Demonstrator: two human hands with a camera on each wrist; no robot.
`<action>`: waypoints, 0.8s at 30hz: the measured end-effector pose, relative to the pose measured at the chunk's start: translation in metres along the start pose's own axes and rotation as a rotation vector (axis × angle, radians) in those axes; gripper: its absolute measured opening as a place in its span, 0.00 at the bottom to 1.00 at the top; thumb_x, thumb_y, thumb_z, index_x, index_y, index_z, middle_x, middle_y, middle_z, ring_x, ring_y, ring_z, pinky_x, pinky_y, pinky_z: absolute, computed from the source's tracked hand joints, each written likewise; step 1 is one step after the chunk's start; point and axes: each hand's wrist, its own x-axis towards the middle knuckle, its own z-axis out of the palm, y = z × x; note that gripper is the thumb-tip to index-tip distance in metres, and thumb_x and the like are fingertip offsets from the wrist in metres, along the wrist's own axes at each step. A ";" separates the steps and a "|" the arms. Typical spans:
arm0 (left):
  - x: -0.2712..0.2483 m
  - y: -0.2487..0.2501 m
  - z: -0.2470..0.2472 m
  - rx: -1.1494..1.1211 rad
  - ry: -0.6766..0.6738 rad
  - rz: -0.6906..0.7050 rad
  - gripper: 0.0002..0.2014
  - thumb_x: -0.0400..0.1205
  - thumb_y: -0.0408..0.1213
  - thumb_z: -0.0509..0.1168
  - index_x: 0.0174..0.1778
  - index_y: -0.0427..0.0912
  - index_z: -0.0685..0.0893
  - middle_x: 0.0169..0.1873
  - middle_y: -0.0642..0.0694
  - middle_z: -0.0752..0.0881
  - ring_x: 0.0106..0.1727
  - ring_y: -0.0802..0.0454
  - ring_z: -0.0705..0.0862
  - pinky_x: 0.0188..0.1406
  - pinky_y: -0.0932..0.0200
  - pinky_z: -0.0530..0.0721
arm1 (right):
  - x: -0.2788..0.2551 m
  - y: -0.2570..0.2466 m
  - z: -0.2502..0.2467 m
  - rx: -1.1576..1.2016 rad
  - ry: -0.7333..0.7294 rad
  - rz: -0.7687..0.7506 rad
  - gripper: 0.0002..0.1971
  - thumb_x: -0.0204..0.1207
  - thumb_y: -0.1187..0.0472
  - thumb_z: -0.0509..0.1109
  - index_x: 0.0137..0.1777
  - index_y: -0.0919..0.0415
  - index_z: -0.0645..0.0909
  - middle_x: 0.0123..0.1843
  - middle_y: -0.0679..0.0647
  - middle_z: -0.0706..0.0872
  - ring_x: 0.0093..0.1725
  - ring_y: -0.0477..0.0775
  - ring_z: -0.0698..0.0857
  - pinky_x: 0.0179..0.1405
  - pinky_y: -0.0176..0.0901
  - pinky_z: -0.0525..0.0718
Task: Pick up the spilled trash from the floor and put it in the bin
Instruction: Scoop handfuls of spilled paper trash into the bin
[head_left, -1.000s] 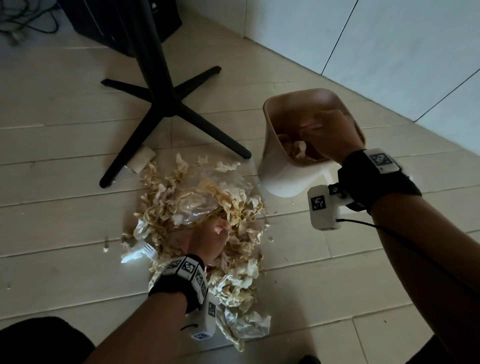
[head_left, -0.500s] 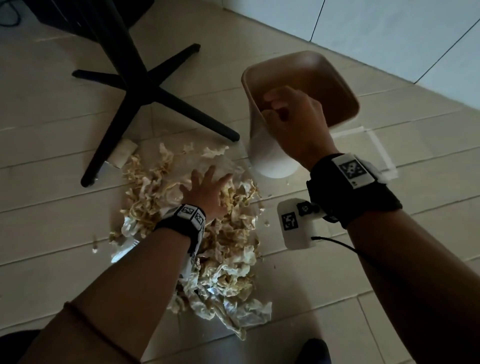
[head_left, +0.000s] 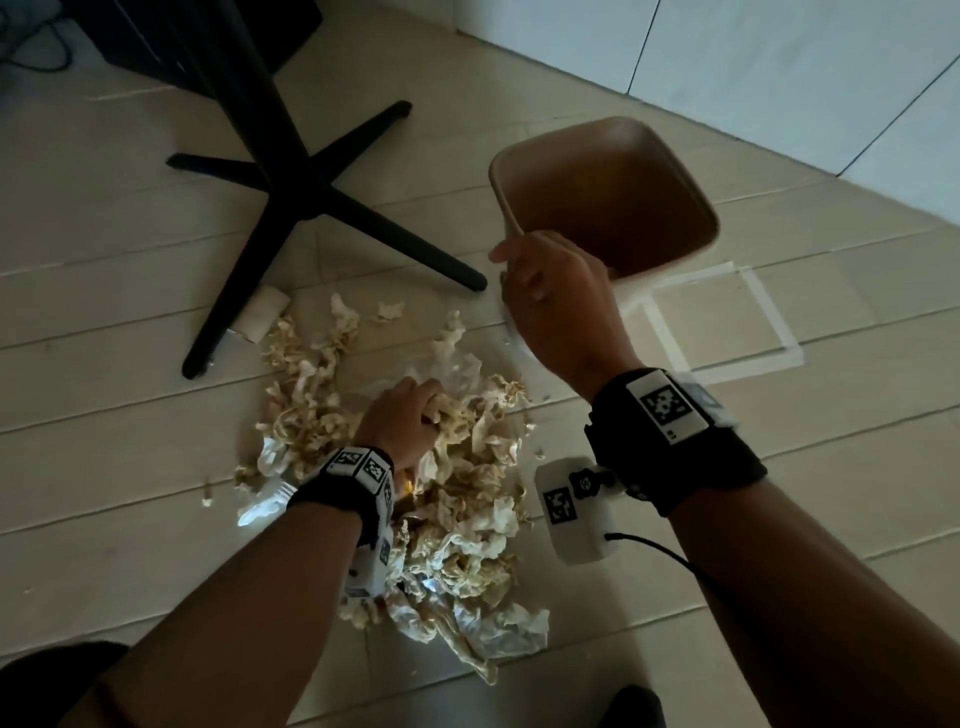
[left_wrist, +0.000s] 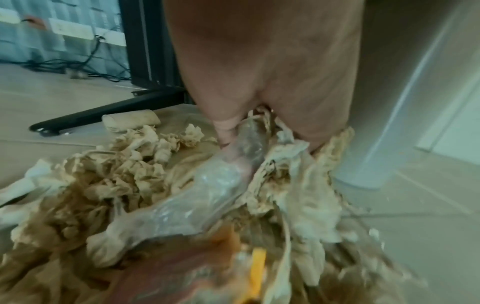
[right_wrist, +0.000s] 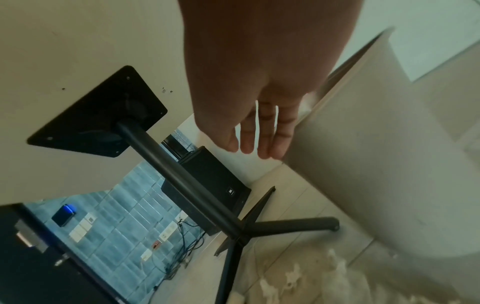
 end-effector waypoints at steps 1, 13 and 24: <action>-0.002 0.002 -0.007 -0.071 0.033 0.007 0.17 0.73 0.31 0.67 0.57 0.50 0.80 0.48 0.45 0.80 0.50 0.40 0.82 0.43 0.53 0.78 | -0.002 -0.002 0.007 0.019 -0.068 0.018 0.11 0.82 0.60 0.68 0.62 0.54 0.85 0.57 0.51 0.86 0.52 0.49 0.86 0.54 0.51 0.88; -0.047 0.038 -0.101 -0.930 0.155 0.087 0.14 0.71 0.18 0.73 0.51 0.32 0.82 0.42 0.37 0.87 0.40 0.61 0.85 0.39 0.64 0.85 | -0.011 -0.004 0.055 0.209 -0.744 0.205 0.57 0.62 0.42 0.85 0.84 0.32 0.50 0.85 0.49 0.60 0.82 0.53 0.66 0.74 0.47 0.70; -0.041 0.055 -0.112 -0.979 0.049 0.127 0.23 0.70 0.19 0.72 0.57 0.43 0.81 0.49 0.48 0.85 0.50 0.58 0.83 0.50 0.67 0.82 | -0.020 0.021 0.064 0.308 -0.529 0.281 0.20 0.72 0.57 0.80 0.64 0.54 0.83 0.56 0.50 0.90 0.56 0.49 0.88 0.64 0.55 0.86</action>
